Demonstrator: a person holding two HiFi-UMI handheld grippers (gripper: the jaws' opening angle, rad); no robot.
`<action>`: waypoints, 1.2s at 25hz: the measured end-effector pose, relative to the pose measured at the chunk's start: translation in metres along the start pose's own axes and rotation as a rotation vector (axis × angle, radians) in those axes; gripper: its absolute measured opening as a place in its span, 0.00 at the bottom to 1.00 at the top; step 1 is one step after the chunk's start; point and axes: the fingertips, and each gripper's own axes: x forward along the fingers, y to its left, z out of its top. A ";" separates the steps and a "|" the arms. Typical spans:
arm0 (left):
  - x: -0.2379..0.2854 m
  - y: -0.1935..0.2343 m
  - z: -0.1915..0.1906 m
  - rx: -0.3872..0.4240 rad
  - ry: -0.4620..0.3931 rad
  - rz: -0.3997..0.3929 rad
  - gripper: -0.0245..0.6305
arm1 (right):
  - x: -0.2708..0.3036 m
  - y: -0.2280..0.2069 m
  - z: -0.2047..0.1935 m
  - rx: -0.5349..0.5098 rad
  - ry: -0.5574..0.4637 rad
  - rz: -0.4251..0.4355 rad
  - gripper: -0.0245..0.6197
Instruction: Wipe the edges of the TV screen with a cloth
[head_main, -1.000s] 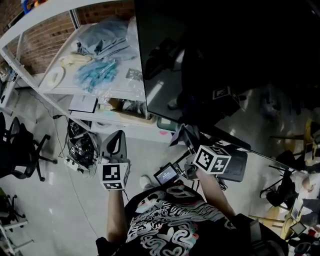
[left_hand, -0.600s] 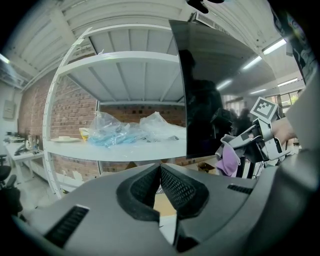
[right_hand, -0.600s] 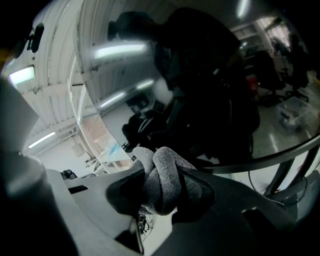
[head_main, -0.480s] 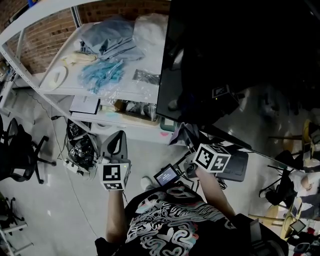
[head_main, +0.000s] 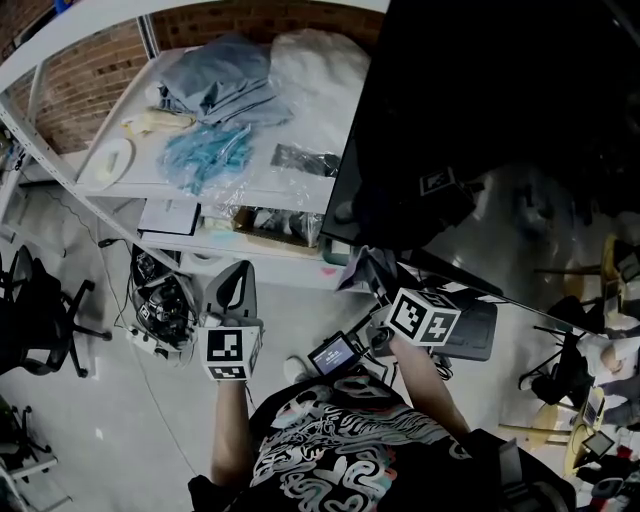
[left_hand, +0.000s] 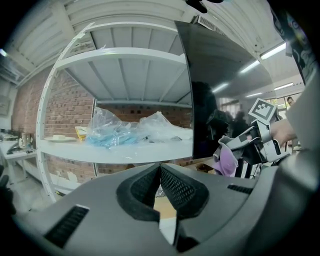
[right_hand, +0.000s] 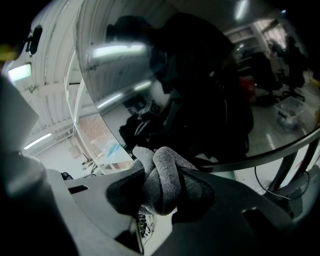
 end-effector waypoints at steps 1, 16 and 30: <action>0.000 0.002 -0.001 -0.001 0.002 -0.001 0.06 | 0.001 0.002 0.000 -0.001 -0.004 -0.002 0.27; -0.007 0.019 -0.004 -0.006 0.000 -0.010 0.07 | 0.017 0.024 -0.002 -0.018 -0.020 -0.004 0.27; -0.026 0.037 -0.012 -0.011 0.029 0.028 0.06 | 0.040 0.053 -0.008 -0.046 -0.009 0.059 0.27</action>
